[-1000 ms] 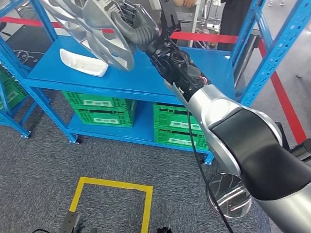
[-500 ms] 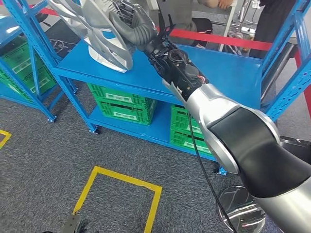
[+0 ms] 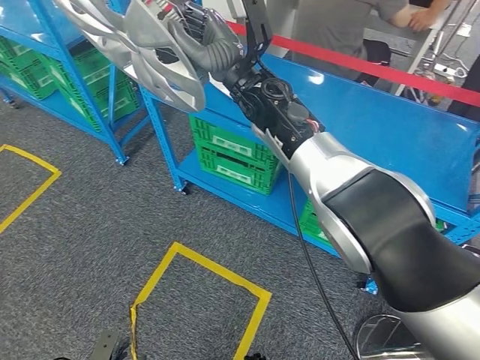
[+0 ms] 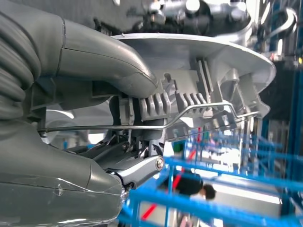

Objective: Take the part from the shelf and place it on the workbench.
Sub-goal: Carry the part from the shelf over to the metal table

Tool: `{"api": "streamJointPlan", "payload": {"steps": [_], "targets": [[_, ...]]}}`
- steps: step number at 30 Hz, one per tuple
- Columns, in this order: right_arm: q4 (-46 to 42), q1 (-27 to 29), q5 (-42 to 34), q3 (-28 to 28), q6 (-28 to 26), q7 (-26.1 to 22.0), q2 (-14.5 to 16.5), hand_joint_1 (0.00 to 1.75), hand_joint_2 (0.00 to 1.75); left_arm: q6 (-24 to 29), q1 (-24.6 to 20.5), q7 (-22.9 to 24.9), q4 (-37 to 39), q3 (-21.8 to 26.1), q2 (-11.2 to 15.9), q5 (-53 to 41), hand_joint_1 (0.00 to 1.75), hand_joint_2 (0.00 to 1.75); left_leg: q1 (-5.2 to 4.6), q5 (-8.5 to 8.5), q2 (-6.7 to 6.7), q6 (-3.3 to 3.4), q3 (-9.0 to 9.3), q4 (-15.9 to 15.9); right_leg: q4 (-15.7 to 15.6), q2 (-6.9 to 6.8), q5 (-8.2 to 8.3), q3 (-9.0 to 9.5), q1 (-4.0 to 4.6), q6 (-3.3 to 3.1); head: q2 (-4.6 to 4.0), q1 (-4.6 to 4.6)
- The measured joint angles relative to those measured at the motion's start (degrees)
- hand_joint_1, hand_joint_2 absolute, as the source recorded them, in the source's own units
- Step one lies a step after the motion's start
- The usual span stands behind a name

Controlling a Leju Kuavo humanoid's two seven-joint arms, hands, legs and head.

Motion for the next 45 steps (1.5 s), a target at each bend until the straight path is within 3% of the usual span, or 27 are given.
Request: {"api": "streamJointPlan", "payload": {"steps": [1,2,4,6,8,9,10,12,14,16,17,19,21,23,25,27,29,30,32,34,36,38,40,41,42,44,45], "targets": [[0.00,0.21,0.00,0.01,-0.01,-0.01,-0.02,1.75,1.75,-0.01,-0.02,0.00,0.00,0.00,-0.03,-0.01,0.00,1.75,-0.05,-0.04,-0.86,0.03,0.02,0.08,2.09,0.18,-0.14,-1.28,0.10,-0.04,0.00,0.03],[0.00,0.35,0.00,0.01,-0.01,-0.01,-0.03,1.75,1.75,-0.03,-0.01,0.00,0.00,0.00,-0.08,-0.02,0.00,1.75,-0.06,-0.09,-1.76,0.02,0.04,0.22,1.79,0.27,0.92,-1.46,0.12,-0.10,0.00,0.07],[-0.01,0.41,0.00,0.02,-0.01,-0.01,-0.03,1.75,1.75,-0.05,0.00,0.00,0.00,0.00,-0.17,-0.03,0.00,1.75,0.04,-0.37,-3.61,-0.25,0.06,0.76,-4.96,1.27,5.41,1.18,-0.02,-0.33,0.00,0.32],[-0.01,0.38,0.00,0.02,-0.05,-0.01,-0.11,1.75,1.75,-0.05,-0.04,0.00,0.00,0.00,-0.19,-0.02,0.00,1.75,0.10,-0.73,-5.19,-0.80,-0.34,1.62,-11.67,4.13,8.26,4.03,-0.43,-0.38,0.00,0.40],[-0.01,0.39,0.00,0.04,-0.08,-0.03,-0.18,1.75,1.75,-0.05,-0.04,0.00,0.00,0.00,-0.16,-0.03,0.00,1.75,0.44,-0.69,-6.55,-1.51,-0.92,1.96,-13.52,5.44,8.42,4.83,-0.40,-0.45,0.00,0.17],[-0.02,0.33,0.00,0.06,-0.05,-0.06,-0.17,1.75,1.75,-0.05,0.06,0.01,0.01,0.00,-0.12,-0.03,0.00,1.75,0.64,-0.51,-7.30,-1.88,-1.08,1.83,-13.75,4.82,8.50,4.98,-0.33,-0.68,0.00,0.14],[-0.04,0.23,0.00,0.08,-0.02,-0.05,-0.13,1.75,1.75,-0.06,0.23,0.01,0.00,0.00,-0.12,-0.04,0.00,1.75,0.73,-0.48,-7.20,-2.22,-1.15,1.78,-14.06,4.04,8.62,5.28,-0.27,-1.02,0.00,0.19],[-0.08,-0.01,0.00,0.10,-0.02,-0.03,0.00,1.75,1.75,-0.06,0.38,0.01,0.00,0.00,-0.11,-0.04,0.00,1.75,0.51,-1.85,-4.17,-2.87,-2.40,4.27,-14.76,2.50,8.92,5.92,-0.36,-1.71,0.00,-0.37],[-0.11,-0.10,-0.01,0.10,-0.08,-0.04,0.08,1.75,1.75,-0.06,0.18,0.00,0.00,0.00,-0.15,-0.03,0.00,1.75,0.49,-5.10,-0.03,-3.43,-5.90,11.37,-15.04,0.96,8.94,6.15,-0.11,-2.11,0.00,-1.14],[-0.11,-0.10,-0.02,0.10,-0.09,-0.10,0.07,1.75,1.75,-0.05,0.07,0.00,0.00,0.00,-0.21,-0.04,0.00,1.75,0.69,-7.06,1.27,-3.70,-9.07,17.51,-15.03,-0.56,8.76,6.21,0.08,-2.27,0.00,-1.29],[-0.11,-0.10,-0.02,0.10,-0.07,-0.13,0.08,1.75,1.75,-0.05,0.08,0.00,0.00,0.00,-0.23,-0.04,0.00,1.75,0.74,-6.61,1.44,-3.68,-9.16,17.64,-15.03,-1.28,8.64,6.29,0.14,-2.28,0.00,-1.35],[-0.13,-0.11,-0.01,0.11,0.01,-0.16,0.08,1.75,1.75,0.01,0.05,0.00,0.00,0.00,-0.20,-0.04,0.00,1.75,0.64,-3.27,2.30,-3.32,-5.78,11.33,-15.04,-2.65,8.28,6.66,0.21,-2.14,0.00,-1.38],[-0.15,-0.20,0.00,0.12,0.10,-0.18,0.07,1.75,1.75,0.20,-0.18,0.00,-0.01,0.00,-0.15,-0.10,0.00,1.75,-0.18,-0.61,4.43,-2.53,-1.69,3.55,-15.07,-3.84,7.88,6.97,0.44,-1.78,0.00,-1.37],[-0.15,-0.24,0.00,0.12,0.16,-0.24,0.07,1.75,1.75,0.34,-0.41,0.00,-0.01,0.00,-0.08,-0.21,0.00,1.75,-0.96,-0.23,5.01,-1.69,-0.57,0.95,-15.21,-4.84,7.56,7.13,0.62,-1.28,0.00,-1.28],[-0.20,-0.20,0.00,0.13,0.20,-0.32,0.08,1.75,1.75,0.38,-0.40,0.00,0.00,0.00,0.11,-0.25,0.00,1.75,-0.96,-0.08,3.56,-1.06,-0.40,0.52,-15.40,-5.61,7.10,7.39,0.51,-0.68,0.00,-1.14],[-0.26,-0.16,0.00,0.13,0.21,-0.35,0.07,1.75,1.75,0.38,-0.37,-0.01,0.00,0.00,0.25,-0.25,0.00,1.75,-0.75,0.09,2.35,-0.38,0.25,-0.24,-13.30,-3.96,5.48,6.68,0.30,-0.32,0.00,-0.94],[-0.27,-0.03,0.00,0.13,0.20,-0.35,-0.01,1.75,1.75,0.39,-0.53,-0.02,0.00,0.00,0.28,-0.25,0.00,1.75,-0.65,0.08,1.23,0.21,0.62,-0.53,-6.41,-1.08,2.42,3.39,0.22,-0.29,0.00,-0.63],[-0.26,0.09,0.00,0.13,0.21,-0.35,-0.05,1.75,1.75,0.38,-0.61,-0.02,0.00,0.00,0.27,-0.25,0.00,1.75,-0.66,0.02,0.57,0.42,0.65,-0.47,-2.19,-0.32,1.03,1.14,0.24,-0.23,0.00,-0.54],[-0.25,0.40,0.00,0.13,0.22,-0.35,-0.10,1.75,1.75,0.36,-0.61,-0.02,0.00,0.00,0.20,-0.27,0.00,1.75,-0.59,-0.17,-1.08,0.47,0.75,-0.28,1.95,0.14,0.83,-1.64,0.16,-0.01,0.00,-0.42],[-0.25,0.48,0.00,0.13,0.24,-0.31,-0.11,1.75,1.75,0.35,-0.54,-0.01,0.00,0.00,0.12,-0.27,0.00,1.75,-0.30,-0.59,-2.87,0.12,0.86,0.32,-2.48,0.69,4.67,-0.36,-0.14,0.19,0.00,-0.28],[-0.21,0.42,0.00,0.14,0.25,-0.20,-0.33,1.75,1.75,0.36,-0.59,0.00,0.00,0.00,0.12,-0.27,0.00,1.75,0.01,-1.22,-4.58,-0.56,0.44,1.51,-9.70,3.46,8.08,2.68,-0.81,0.52,0.00,-0.16],[-0.16,0.49,0.00,0.15,0.32,-0.12,-0.53,1.75,1.75,0.36,-0.61,0.00,0.00,0.00,0.15,-0.27,0.00,1.75,0.28,-1.36,-6.03,-1.25,-0.48,2.32,-12.93,5.37,8.54,4.30,-1.02,0.52,0.00,-0.33],[-0.19,0.57,0.00,0.19,0.48,-0.10,-0.45,1.75,1.75,0.36,-0.32,0.01,0.00,0.00,0.25,-0.30,0.00,1.75,0.60,-1.05,-7.30,-1.85,-1.06,2.29,-13.36,4.26,8.38,4.68,-0.80,0.02,0.00,-0.48],[-0.23,0.56,0.00,0.20,0.52,-0.09,-0.34,1.75,1.75,0.36,-0.11,0.01,-0.01,0.00,0.25,-0.32,0.00,1.75,0.55,-1.22,-6.62,-2.10,-1.30,2.61,-13.61,3.50,8.45,4.94,-0.81,-0.30,0.00,-0.63],[-0.27,0.52,0.01,0.21,0.52,-0.05,-0.29,1.75,1.75,0.36,0.00,0.00,-0.01,0.00,0.25,-0.34,0.00,1.75,0.46,-1.86,-5.08,-2.37,-1.96,3.92,-13.90,2.71,8.51,5.23,-0.81,-0.66,0.00,-0.88],[-0.33,0.46,0.01,0.20,0.44,0.00,-0.24,1.75,1.75,0.36,-0.07,-0.01,-0.02,0.00,0.17,-0.35,0.00,1.75,0.29,-4.54,-0.69,-2.81,-5.01,10.05,-14.26,1.15,8.52,5.68,-0.52,-1.21,0.00,-1.46],[-0.32,0.44,0.01,0.20,0.43,0.01,-0.26,1.75,1.75,0.36,-0.16,-0.01,-0.02,0.00,0.16,-0.34,0.00,1.75,0.36,-6.03,0.56,-2.96,-7.12,14.09,-14.30,0.39,8.43,5.76,-0.31,-1.39,0.00,-1.56]]}}
